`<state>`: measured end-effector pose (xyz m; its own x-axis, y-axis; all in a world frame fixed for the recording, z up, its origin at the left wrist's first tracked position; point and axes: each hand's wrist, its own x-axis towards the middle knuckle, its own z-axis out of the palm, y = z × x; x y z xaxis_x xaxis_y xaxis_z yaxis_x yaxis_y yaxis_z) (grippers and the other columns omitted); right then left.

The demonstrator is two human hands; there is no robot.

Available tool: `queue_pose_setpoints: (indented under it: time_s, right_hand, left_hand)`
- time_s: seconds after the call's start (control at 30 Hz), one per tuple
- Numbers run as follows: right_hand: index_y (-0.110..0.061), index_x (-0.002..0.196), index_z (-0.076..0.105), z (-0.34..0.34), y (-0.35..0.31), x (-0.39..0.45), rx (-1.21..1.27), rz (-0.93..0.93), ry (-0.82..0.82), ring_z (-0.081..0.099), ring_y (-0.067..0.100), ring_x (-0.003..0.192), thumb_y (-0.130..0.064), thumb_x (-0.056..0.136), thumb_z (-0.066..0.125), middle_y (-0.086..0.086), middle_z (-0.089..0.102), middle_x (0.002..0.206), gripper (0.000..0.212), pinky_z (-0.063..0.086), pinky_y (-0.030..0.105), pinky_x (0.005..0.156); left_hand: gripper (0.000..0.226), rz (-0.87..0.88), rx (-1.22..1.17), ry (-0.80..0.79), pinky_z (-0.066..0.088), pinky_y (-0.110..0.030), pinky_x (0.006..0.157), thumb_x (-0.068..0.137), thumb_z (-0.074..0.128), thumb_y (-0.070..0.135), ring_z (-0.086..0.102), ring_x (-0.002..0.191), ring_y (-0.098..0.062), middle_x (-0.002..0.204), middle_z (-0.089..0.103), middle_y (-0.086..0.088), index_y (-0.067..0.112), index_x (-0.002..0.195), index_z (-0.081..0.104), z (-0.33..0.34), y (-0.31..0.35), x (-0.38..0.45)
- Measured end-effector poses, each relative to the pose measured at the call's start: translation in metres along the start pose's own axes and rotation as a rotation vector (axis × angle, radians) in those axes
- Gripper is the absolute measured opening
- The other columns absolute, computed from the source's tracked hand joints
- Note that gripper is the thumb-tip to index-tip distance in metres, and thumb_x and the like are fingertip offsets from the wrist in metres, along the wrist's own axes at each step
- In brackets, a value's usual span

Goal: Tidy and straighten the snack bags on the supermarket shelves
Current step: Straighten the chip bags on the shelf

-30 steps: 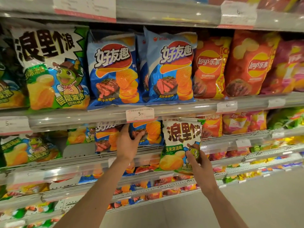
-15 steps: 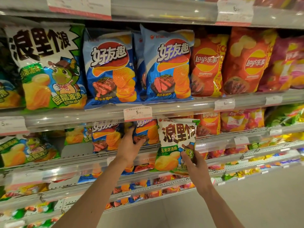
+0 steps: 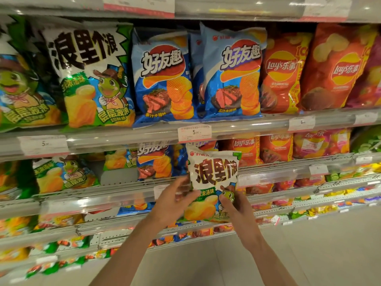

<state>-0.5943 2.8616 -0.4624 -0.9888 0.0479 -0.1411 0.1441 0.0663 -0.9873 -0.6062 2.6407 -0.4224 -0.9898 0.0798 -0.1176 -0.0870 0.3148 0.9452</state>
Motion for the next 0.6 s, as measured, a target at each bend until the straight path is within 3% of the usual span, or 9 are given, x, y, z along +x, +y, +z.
queue_pose_setpoints:
  time_s: [0.1,0.23,0.37,0.5,0.6]
  right_hand:
    - [-0.025,0.125,0.062,0.027,-0.001,-0.012,0.017,0.005,-0.044,0.072,0.017,0.11,-0.049,0.085,0.071,-0.003,0.076,0.115,0.048,0.056,0.048,0.101]
    - [-0.03,0.124,0.062,0.07,-0.005,-0.026,0.003,-0.004,-0.08,0.071,0.015,0.113,-0.036,0.092,0.072,-0.008,0.076,0.117,0.034,0.057,0.039,0.099]
    - [-0.034,0.122,0.062,0.122,-0.014,-0.036,-0.036,-0.02,-0.122,0.07,0.008,0.112,-0.032,0.096,0.071,-0.013,0.075,0.118,0.028,0.056,0.026,0.094]
    - [-0.034,0.114,0.065,0.177,-0.023,-0.039,-0.086,-0.007,-0.151,0.071,0.003,0.104,-0.032,0.096,0.071,-0.018,0.076,0.108,0.019,0.055,0.016,0.083]
    - [-0.04,0.11,0.064,0.213,-0.026,-0.038,-0.117,0.039,-0.19,0.067,-0.004,0.103,-0.04,0.095,0.07,-0.024,0.074,0.104,0.016,0.052,0.016,0.088]
  left_hand:
    - [0.056,-0.004,-0.016,0.021,0.057,-0.024,0.093,0.082,0.083,0.038,0.063,0.113,0.006,0.114,0.069,0.031,0.041,0.131,0.054,-0.018,-0.014,-0.01]
    - [0.069,-0.001,-0.011,0.093,0.056,-0.041,0.101,0.08,0.086,0.031,0.064,0.119,-0.007,0.126,0.07,0.013,0.026,0.141,0.054,-0.059,-0.029,-0.028]
    - [0.067,-0.03,-0.04,0.152,0.058,-0.035,0.096,0.08,0.087,0.032,0.065,0.115,-0.003,0.123,0.071,0.017,0.029,0.139,0.056,-0.109,-0.046,-0.047]
    - [0.06,-0.037,-0.052,0.193,0.059,-0.019,0.081,0.081,0.085,0.034,0.067,0.107,0.005,0.115,0.073,0.025,0.035,0.134,0.058,-0.157,-0.066,-0.065]
    - [0.061,-0.062,-0.046,0.229,0.057,-0.019,0.08,0.082,0.082,0.039,0.068,0.108,-0.005,0.119,0.073,0.017,0.035,0.137,0.056,-0.187,-0.08,-0.074]
